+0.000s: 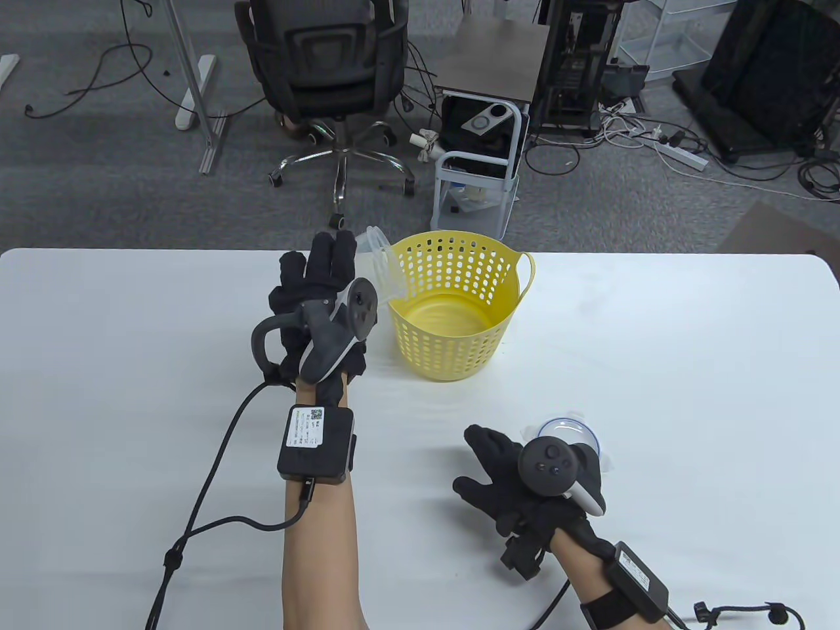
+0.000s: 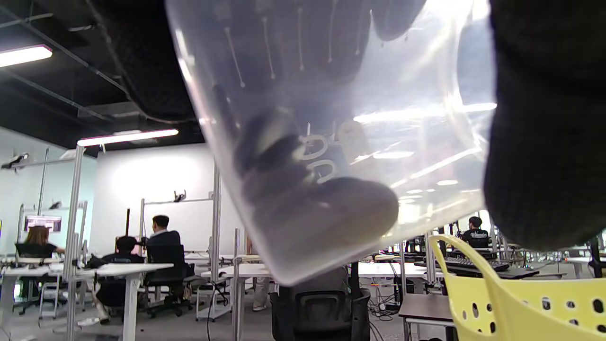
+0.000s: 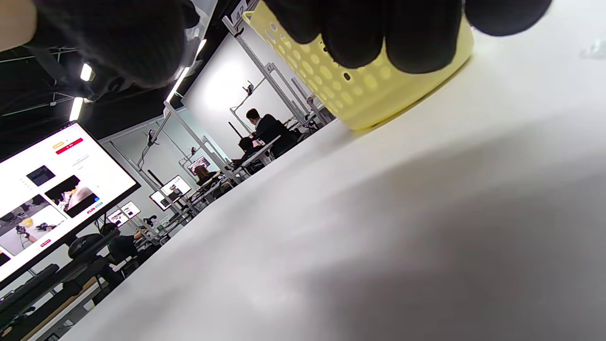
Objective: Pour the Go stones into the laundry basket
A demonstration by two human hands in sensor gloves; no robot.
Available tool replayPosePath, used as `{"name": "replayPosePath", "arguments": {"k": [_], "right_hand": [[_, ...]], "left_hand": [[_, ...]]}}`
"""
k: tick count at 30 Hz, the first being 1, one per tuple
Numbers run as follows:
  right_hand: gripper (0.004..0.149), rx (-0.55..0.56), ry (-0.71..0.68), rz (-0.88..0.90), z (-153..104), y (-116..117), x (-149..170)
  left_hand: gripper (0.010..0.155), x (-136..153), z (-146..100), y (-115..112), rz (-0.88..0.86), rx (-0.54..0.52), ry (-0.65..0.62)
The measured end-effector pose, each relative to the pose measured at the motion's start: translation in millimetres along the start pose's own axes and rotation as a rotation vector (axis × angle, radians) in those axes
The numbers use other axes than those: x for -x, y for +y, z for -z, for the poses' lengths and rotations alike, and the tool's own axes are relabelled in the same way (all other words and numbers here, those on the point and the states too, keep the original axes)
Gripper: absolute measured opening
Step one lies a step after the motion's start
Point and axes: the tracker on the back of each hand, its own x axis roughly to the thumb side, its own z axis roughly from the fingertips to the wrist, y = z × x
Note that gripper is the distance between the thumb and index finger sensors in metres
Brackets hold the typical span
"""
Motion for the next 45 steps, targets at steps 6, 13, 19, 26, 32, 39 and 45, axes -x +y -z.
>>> {"name": "replayPosePath", "arguments": {"k": [6, 13, 19, 26, 32, 39, 45], "right_hand": [[0.085, 0.001, 0.001, 0.003, 0, -1, 1], [0.085, -0.001, 0.006, 0.001, 1, -1, 2], [0.085, -0.003, 0.008, 0.000, 1, -1, 2], [0.085, -0.012, 0.002, -0.015, 2, 1, 0], [0.085, -0.012, 0.002, -0.020, 2, 2, 0], [0.085, -0.027, 0.003, -0.030, 3, 3, -1], [0.085, -0.027, -0.015, -0.049, 3, 4, -6]], "left_hand": [[0.128, -12, 3, 1, 0.075, -0.020, -0.036], [0.128, -21, 4, 5, 0.146, -0.024, -0.056], [0.128, -27, 6, 12, 0.192, -0.036, -0.081], [0.128, -32, 4, 15, 0.232, -0.037, -0.096], [0.127, -34, 4, 12, 0.261, -0.035, -0.113], [0.127, -34, 4, 14, 0.299, -0.042, -0.124], [0.127, -36, 3, 15, 0.315, -0.045, -0.132]]}}
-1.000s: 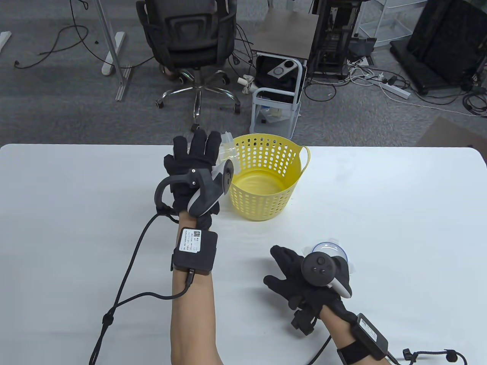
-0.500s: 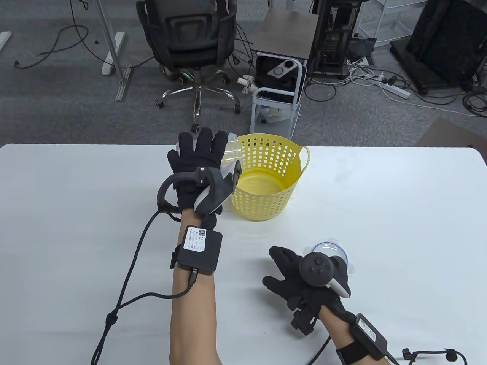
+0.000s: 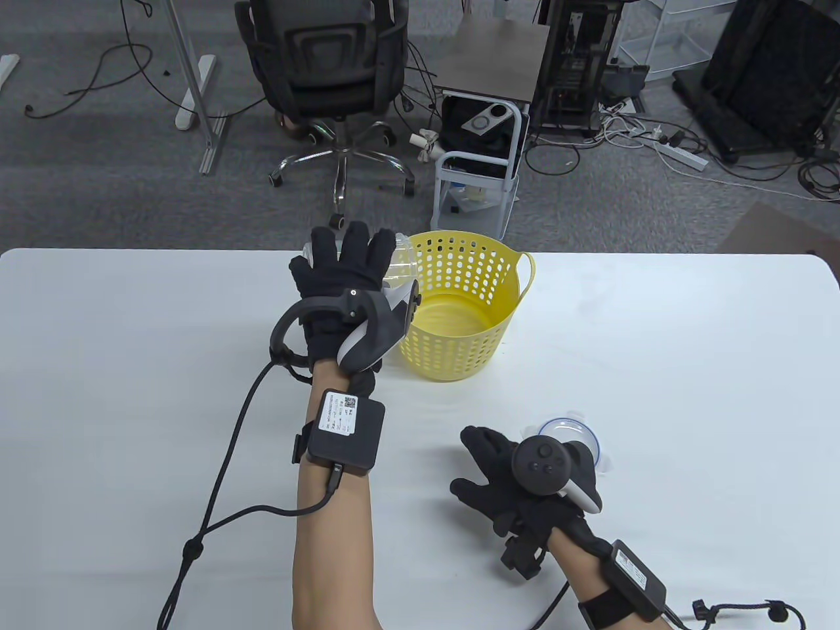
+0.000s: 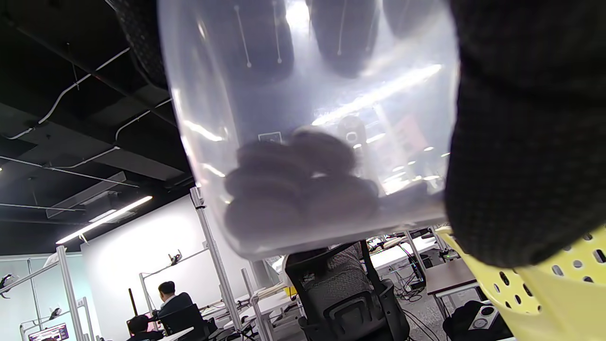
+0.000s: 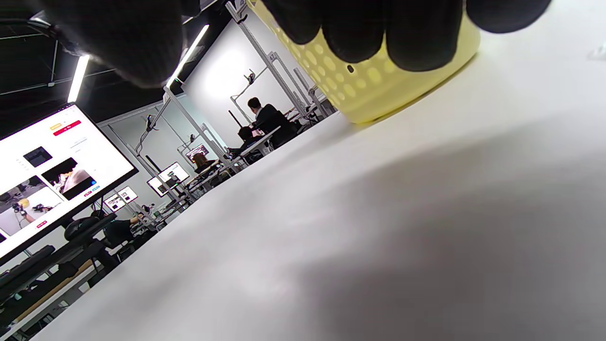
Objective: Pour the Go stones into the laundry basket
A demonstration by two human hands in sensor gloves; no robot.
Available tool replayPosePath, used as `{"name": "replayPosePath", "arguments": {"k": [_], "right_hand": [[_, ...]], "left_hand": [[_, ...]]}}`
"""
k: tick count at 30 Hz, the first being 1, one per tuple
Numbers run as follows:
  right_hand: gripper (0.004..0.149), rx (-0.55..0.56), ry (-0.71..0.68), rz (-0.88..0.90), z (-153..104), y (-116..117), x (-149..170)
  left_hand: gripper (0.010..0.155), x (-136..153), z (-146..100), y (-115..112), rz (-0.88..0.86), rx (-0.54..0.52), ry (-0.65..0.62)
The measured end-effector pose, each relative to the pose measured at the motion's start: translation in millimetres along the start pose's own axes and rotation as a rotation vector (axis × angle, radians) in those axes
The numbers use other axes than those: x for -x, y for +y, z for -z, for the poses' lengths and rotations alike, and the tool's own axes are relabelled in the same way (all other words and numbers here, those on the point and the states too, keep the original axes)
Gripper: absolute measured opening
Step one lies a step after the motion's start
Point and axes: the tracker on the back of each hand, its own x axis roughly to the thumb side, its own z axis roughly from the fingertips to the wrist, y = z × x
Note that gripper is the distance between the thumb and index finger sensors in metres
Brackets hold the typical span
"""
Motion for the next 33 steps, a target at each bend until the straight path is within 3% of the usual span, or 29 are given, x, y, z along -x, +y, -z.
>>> {"name": "replayPosePath", "arguments": {"k": [33], "right_hand": [[0.084, -0.048, 0.008, -0.030, 0.1, 2.8, -4.0]], "left_hand": [[0.127, -7.2, -0.2, 2.8, 0.056, -0.021, -0.012]]}}
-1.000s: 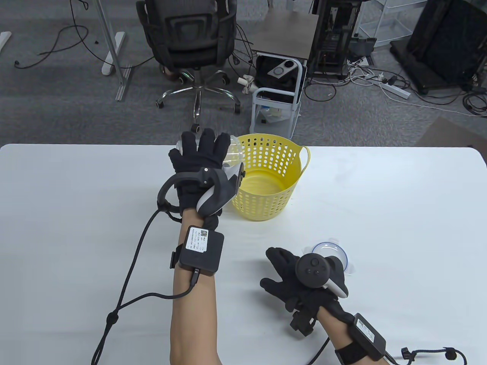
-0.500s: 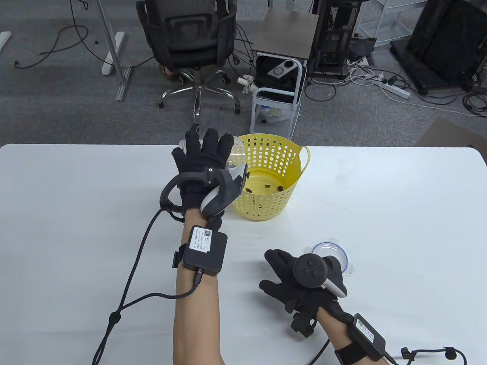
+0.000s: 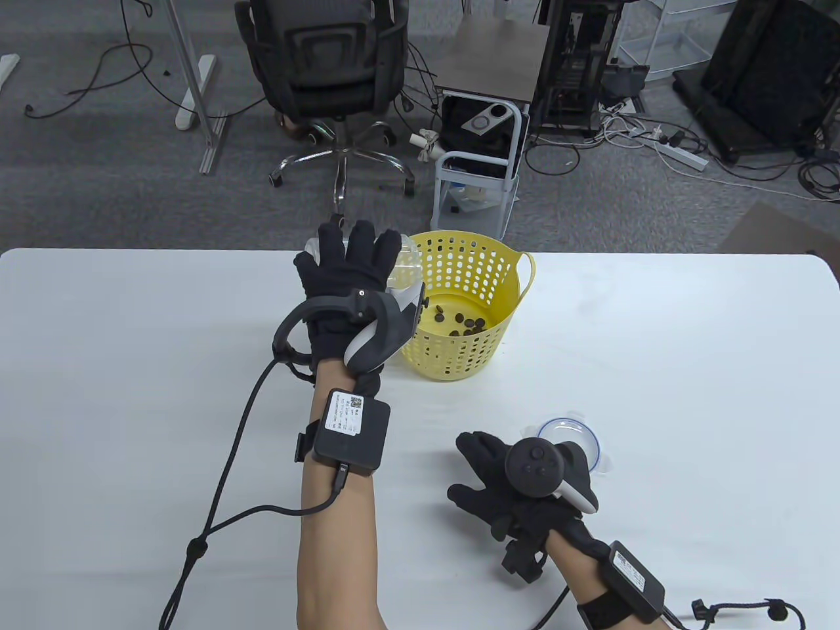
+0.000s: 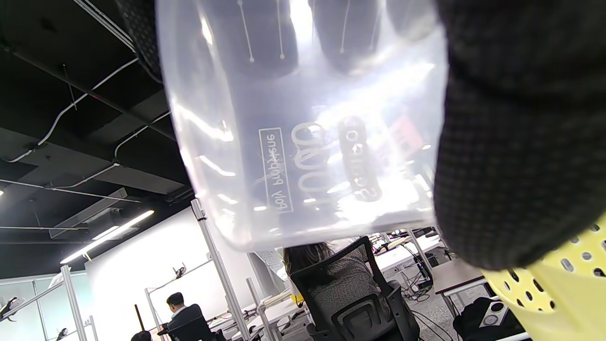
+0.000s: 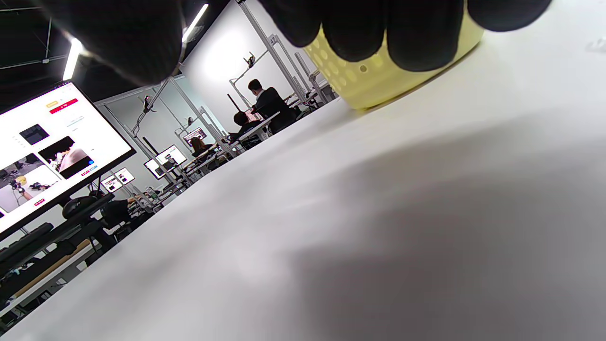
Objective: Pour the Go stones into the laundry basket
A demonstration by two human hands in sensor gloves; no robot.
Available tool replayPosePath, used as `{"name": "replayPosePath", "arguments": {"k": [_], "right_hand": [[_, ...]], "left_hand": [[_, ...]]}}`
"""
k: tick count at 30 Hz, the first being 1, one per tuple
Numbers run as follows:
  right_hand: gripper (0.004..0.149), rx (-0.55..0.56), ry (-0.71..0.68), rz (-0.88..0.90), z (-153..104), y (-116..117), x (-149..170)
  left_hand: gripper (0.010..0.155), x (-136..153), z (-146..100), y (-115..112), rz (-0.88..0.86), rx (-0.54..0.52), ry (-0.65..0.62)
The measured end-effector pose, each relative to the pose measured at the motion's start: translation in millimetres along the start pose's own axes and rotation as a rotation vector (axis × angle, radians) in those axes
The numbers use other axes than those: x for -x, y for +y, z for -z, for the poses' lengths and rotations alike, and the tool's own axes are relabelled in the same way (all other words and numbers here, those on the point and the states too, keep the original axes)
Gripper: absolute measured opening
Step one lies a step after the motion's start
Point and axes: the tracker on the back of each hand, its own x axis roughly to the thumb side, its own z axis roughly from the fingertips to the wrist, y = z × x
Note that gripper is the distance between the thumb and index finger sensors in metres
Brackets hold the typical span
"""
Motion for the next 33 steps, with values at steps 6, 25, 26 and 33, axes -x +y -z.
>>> {"name": "replayPosePath", "arguments": {"k": [6, 25, 26, 33], "right_hand": [[0.084, -0.003, 0.003, 0.000, 0, 0, 0], [0.084, -0.008, 0.023, 0.013, 0, -2, 2], [0.084, -0.008, 0.024, 0.014, 0, -2, 2], [0.083, -0.004, 0.028, 0.017, -1, -4, 4]], "left_hand": [[0.127, 0, 1, 1, 0.008, -0.008, -0.007], [0.126, 30, -3, 12, -0.301, 0.089, 0.055], [0.126, 35, -5, 13, -0.363, 0.107, 0.067], [0.126, 59, -28, 10, -0.700, 0.174, 0.117]]}}
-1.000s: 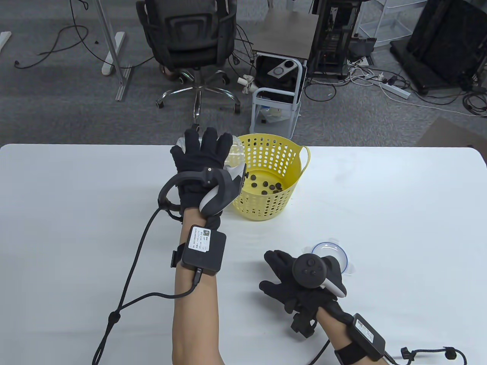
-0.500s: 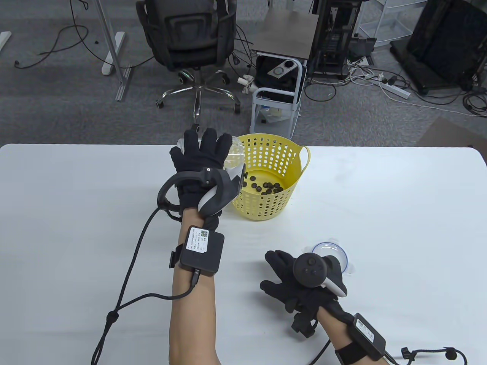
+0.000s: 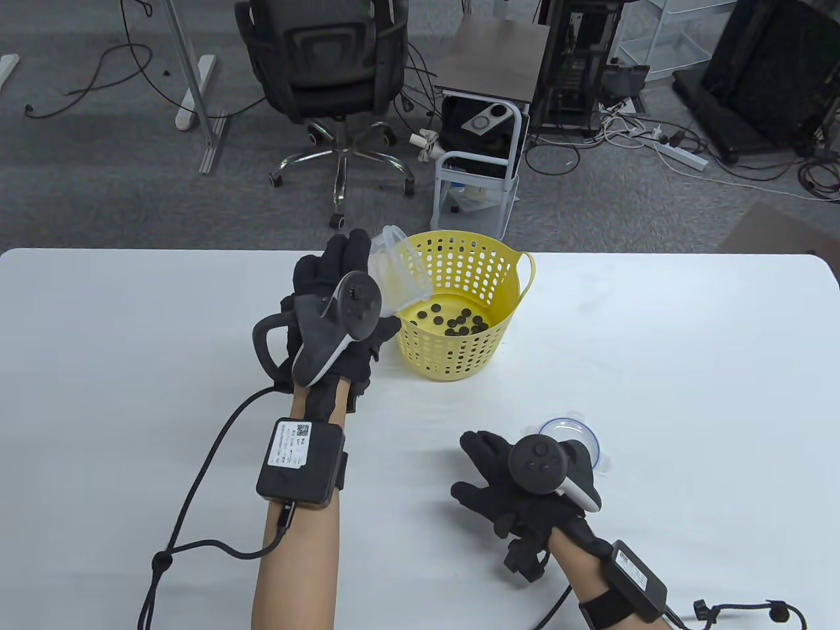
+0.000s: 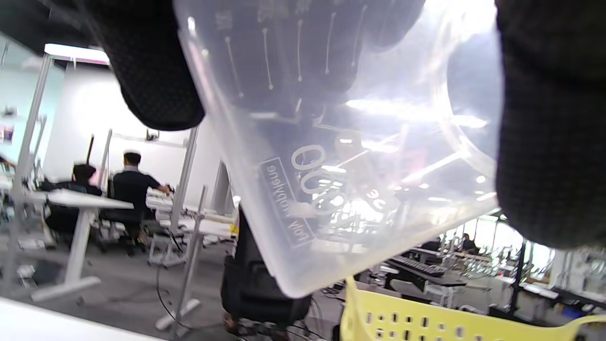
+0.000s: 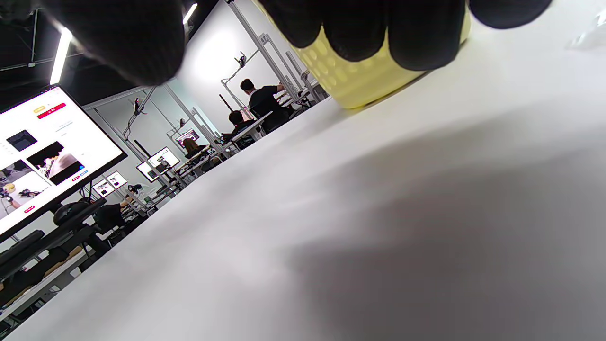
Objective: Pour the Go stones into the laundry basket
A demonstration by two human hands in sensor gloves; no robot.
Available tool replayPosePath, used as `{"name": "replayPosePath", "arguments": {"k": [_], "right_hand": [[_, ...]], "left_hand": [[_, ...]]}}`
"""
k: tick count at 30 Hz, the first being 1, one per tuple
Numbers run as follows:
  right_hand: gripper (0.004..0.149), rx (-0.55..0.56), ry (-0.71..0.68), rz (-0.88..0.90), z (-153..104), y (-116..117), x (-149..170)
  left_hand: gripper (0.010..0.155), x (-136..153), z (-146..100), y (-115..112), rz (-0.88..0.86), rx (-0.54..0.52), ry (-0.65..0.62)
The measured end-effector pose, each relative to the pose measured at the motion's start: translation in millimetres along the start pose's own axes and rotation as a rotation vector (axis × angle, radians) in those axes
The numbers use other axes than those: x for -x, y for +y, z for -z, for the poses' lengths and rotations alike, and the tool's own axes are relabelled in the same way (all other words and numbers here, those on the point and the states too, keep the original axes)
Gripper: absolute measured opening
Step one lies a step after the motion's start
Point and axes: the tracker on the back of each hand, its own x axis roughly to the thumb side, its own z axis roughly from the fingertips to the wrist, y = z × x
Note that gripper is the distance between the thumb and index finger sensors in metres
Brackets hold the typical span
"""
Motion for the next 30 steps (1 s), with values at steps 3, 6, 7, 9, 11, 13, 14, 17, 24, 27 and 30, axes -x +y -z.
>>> {"name": "replayPosePath", "arguments": {"k": [3, 6, 7, 9, 11, 13, 14, 17, 24, 27, 30], "right_hand": [[0.084, 0.005, -0.001, 0.003, 0, -1, 0], [0.083, 0.009, 0.001, 0.004, 0, -1, 1], [0.084, 0.010, 0.001, 0.005, -1, -2, 1], [0.083, 0.017, -0.002, 0.009, -1, -2, 1], [0.083, 0.025, -0.014, 0.003, -2, -2, 0], [0.083, 0.043, -0.040, 0.005, -3, -3, -2], [0.083, 0.052, -0.048, 0.009, -3, -3, -2], [0.083, 0.091, -0.080, 0.040, -4, -6, -3], [0.081, 0.135, -0.131, 0.132, -6, -7, -4], [0.082, 0.135, -0.134, 0.178, -6, -6, -4], [0.084, 0.120, -0.140, 0.226, -5, -5, -5]], "left_hand": [[0.125, 13, -13, -4, -0.147, 0.030, 0.015], [0.125, 27, -30, -15, -0.302, 0.071, 0.027], [0.125, 31, -36, -19, -0.346, 0.085, 0.022], [0.125, 40, -51, -31, -0.467, 0.127, 0.006], [0.124, 47, -65, -43, -0.551, 0.160, 0.005], [0.125, 52, -80, -57, -0.627, 0.188, 0.005], [0.125, 54, -86, -62, -0.644, 0.191, 0.019], [0.124, 62, -107, -87, -0.719, 0.232, 0.042], [0.124, 64, -137, -136, -0.829, 0.342, 0.026], [0.123, 59, -143, -146, -0.823, 0.396, 0.001], [0.123, 52, -147, -152, -0.830, 0.433, -0.044]]}}
